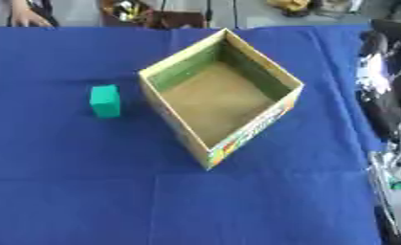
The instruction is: Pick up objects on the table and place them in the box.
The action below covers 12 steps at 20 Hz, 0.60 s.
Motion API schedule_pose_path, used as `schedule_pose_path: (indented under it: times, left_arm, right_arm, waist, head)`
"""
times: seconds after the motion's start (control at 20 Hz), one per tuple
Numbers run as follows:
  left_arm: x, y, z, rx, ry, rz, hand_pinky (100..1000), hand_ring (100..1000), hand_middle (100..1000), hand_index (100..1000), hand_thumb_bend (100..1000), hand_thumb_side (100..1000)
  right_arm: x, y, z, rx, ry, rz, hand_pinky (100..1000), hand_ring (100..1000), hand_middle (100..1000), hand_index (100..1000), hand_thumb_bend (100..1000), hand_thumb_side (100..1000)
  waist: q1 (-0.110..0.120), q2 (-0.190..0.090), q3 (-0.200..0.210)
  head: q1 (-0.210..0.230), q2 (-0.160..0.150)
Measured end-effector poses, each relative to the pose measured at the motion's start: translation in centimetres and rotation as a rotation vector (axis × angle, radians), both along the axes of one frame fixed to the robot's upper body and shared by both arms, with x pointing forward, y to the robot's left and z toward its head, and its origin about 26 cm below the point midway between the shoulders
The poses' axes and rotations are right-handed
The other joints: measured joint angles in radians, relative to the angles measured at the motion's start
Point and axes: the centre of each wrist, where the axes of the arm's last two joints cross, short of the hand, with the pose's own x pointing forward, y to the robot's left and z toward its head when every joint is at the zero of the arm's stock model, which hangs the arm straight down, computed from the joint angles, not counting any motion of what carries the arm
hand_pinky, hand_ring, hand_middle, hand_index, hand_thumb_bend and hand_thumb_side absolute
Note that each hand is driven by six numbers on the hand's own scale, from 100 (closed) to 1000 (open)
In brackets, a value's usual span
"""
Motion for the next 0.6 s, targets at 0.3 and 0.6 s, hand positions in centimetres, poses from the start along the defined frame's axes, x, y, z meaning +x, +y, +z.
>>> schedule_pose_path:
  times: [0.3,0.6]
  left_arm:
    - [0.7,1.5,3.9,0.257,-0.061,0.141,546,739,791,921,100,1000]
    - [1.4,1.5,7.9,0.582,-0.064,0.301,565,754,801,930,100,1000]
  right_arm:
    - [-0.1,0.0,-0.1,-0.001,0.007,0.0,767,731,600,749,100,592]
    - [-0.1,0.0,-0.4,-0.005,0.021,0.004,768,731,599,749,100,594]
  waist:
    - [0.005,0.0,0.002]
    - [0.011,-0.001,-0.011]
  head:
    - [0.003,0.003]
    - [0.008,0.007]
